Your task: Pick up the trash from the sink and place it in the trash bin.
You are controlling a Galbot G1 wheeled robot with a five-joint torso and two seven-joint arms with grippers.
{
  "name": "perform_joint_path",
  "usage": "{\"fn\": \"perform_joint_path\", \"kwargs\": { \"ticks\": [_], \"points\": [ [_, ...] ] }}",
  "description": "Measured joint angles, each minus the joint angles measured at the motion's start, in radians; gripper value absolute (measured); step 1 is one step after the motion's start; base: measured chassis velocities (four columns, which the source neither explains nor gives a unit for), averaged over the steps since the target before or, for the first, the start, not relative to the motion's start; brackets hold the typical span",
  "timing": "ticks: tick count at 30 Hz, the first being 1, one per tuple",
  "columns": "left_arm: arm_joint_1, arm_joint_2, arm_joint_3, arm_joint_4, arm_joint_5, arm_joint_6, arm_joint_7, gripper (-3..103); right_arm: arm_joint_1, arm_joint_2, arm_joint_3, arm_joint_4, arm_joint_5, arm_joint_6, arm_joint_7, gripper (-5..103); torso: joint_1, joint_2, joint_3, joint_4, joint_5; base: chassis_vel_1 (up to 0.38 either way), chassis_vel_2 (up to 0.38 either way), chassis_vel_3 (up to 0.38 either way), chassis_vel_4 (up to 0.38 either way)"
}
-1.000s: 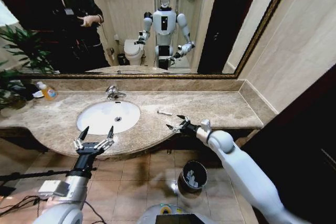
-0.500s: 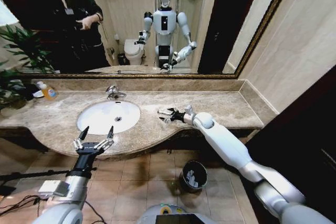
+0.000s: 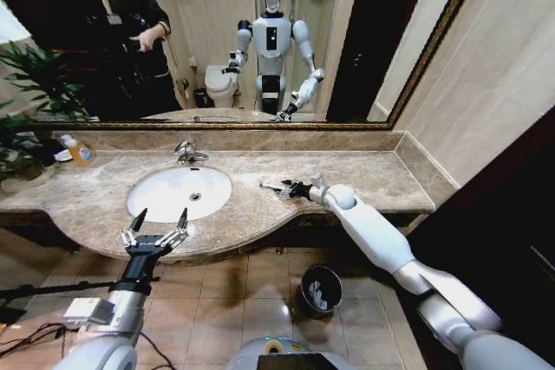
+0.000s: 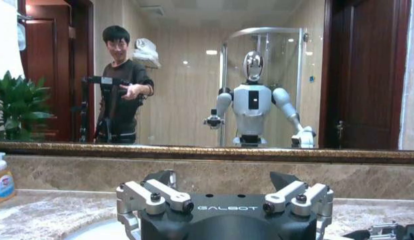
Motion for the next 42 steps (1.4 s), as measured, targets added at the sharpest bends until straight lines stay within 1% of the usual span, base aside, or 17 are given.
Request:
{"fn": "perform_joint_path", "kwargs": {
  "ticks": [2,3,8,10,11,12,20,28,30,31,32,33,34,35,36,39,42],
  "points": [
    [0.0,0.0,0.0,0.0,0.0,0.0,0.0,100,-0.009,-0.001,0.0,0.012,-0.003,0.007,0.008,33,0.0,0.0,0.0,0.0,0.0,0.0,0.0,0.0,0.0],
    [0.0,0.0,0.0,0.0,0.0,0.0,0.0,100,-0.009,-0.001,0.0,0.012,-0.003,0.007,0.008,33,0.0,0.0,0.0,0.0,0.0,0.0,0.0,0.0,0.0],
    [0.0,0.0,0.0,0.0,0.0,0.0,0.0,100,-0.025,-0.003,0.0,0.035,0.001,0.01,0.034,12,0.0,0.0,0.0,0.0,0.0001,0.0,0.0,0.0,0.0],
    [0.0,0.0,0.0,0.0,0.0,0.0,0.0,100,-0.027,-0.005,0.001,0.042,0.003,0.01,0.038,12,0.0,0.0,0.0,0.0,0.0001,0.0,0.0,0.0,0.0],
    [0.0,0.0,0.0,0.0,0.0,0.0,0.0,100,-0.032,-0.007,0.003,0.054,0.009,0.009,0.048,3,0.0,0.0,0.0,0.0,0.0,0.0,0.0,0.0,0.0],
    [0.0,0.0,0.0,0.0,0.0,0.0,0.0,100,-0.037,-0.008,0.007,0.068,0.019,0.007,0.059,1,0.0,0.0,0.0,0.0,0.0001,0.0,0.0,0.0,0.0],
    [0.0,0.0,0.0,0.0,0.0,0.0,0.0,100,-0.091,-0.039,0.049,0.17,0.066,-0.003,0.105,0,0.0,0.0,0.0,0.0,0.0001,0.0,0.0,0.0,0.0],
    [0.0,0.0,0.0,0.0,0.0,0.0,0.001,100,-0.22,-0.103,0.176,0.366,0.138,0.005,0.229,0,0.0,0.0,0.0,0.0002,0.0002,0.0,0.0,0.0,0.0],
    [0.0,0.0,0.0,0.0,0.0,0.0,0.0,100,-0.32,-0.141,0.237,0.473,0.174,0.016,0.299,0,0.0,0.0,0.0,0.0,0.0002,0.0,0.0,0.0,0.0],
    [0.0,0.0,0.0,0.0,0.0,0.0,0.0,100,-0.32,-0.141,0.237,0.473,0.174,0.016,0.299,0,0.0,0.0,0.0,0.0,0.0002,0.0,0.0,0.0,0.0],
    [0.0,0.0,0.0,0.0,0.0,0.0,0.0,100,-0.39,-0.164,0.269,0.54,0.183,0.033,0.347,0,0.0,0.0,0.0,-0.0002,0.0,0.0,0.0,0.0,0.0],
    [0.0,0.0,0.0,0.0,0.0,0.0,0.0,100,-0.401,-0.168,0.273,0.549,0.184,0.036,0.355,0,0.0,0.0,0.0,-0.0003,0.0001,0.0,0.0,0.0,0.0],
    [0.0,0.0,0.0,0.0,0.0,0.0,0.0,100,-0.506,-0.192,0.315,0.646,0.186,0.067,0.421,0,0.0,0.0,0.0,-0.0002,0.0003,0.0,0.0,0.0,0.0],
    [0.0,0.0,0.0,0.0,0.0,0.0,0.0,100,-0.559,-0.196,0.348,0.687,0.185,0.081,0.447,0,0.0,0.0,0.0,0.0002,0.0003,0.0,0.0,0.0,0.0],
    [0.0,0.0,0.0,0.0,0.0,0.0,0.0,100,-0.559,-0.196,0.348,0.687,0.185,0.081,0.447,0,0.0,0.0,0.0,0.0002,0.0003,0.0,0.0,0.0,0.0],
    [0.0,0.0,0.0,0.0,0.0,0.0,0.0,100,-0.736,-0.188,0.495,0.782,0.171,0.101,0.473,0,0.0,0.0,0.0,0.0001,0.0002,0.0,0.0,0.0,0.0],
    [0.0,0.0,0.0,0.0,0.0,0.0,0.0,100,-0.853,-0.172,0.581,0.821,0.155,0.107,0.452,0,0.0,0.0,0.0,0.0,0.0003,0.0,0.0,0.0,0.0]
  ]
}}
